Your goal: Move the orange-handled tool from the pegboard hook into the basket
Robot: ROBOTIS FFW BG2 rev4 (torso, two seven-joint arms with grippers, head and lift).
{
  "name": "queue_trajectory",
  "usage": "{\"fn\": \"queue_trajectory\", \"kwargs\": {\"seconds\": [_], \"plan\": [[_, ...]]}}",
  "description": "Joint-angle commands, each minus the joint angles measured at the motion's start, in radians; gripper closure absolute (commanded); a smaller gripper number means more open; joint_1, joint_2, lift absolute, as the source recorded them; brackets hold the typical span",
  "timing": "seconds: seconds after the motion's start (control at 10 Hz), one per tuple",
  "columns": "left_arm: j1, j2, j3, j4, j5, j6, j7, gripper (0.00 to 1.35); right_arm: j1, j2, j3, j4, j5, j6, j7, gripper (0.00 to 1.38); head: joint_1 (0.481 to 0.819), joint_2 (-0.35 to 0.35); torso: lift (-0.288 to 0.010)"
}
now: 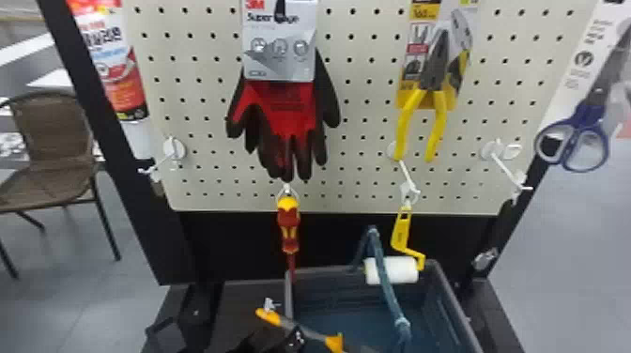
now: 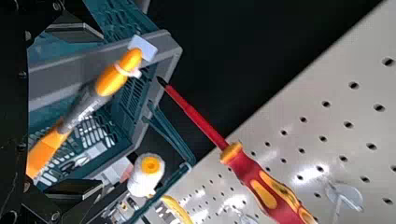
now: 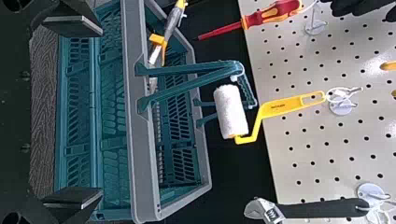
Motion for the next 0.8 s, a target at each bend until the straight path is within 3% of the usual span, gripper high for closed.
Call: {"fn": "queue_trajectory", "kwargs": {"seconds": [0.0, 0.3, 0.6, 0.7], "plan": [[-0.025, -0.008, -0.001, 0.045, -0.018, 0.002, 0.001, 0.19, 0.001, -0.001, 0.0, 0.005, -0.007, 0.001, 0.001, 0.1, 0.549, 0.0, -0.1], [-0.111, -0.016, 0.005, 0.124, -0.076, 0.0, 0.001, 0.25, -0.004, -0.001, 0.0, 0.007, -0.008, 0.009, 0.007, 0.1, 0.549, 0.0, -0.1], [-0.128, -0.019, 0.028, 0.139, -0.11, -0.031, 0.001, 0.56, -0.006, -0.001, 0.0, 0.01, -0.01, 0.01, 0.01, 0.1, 0.549, 0.0, -0.1], [-0.124, -0.019, 0.029, 0.139, -0.11, -0.038, 0.0, 0.57, -0.006, -0.001, 0.0, 0.01, -0.01, 0.012, 0.01, 0.1, 0.549, 0.0, -0.1]]}}
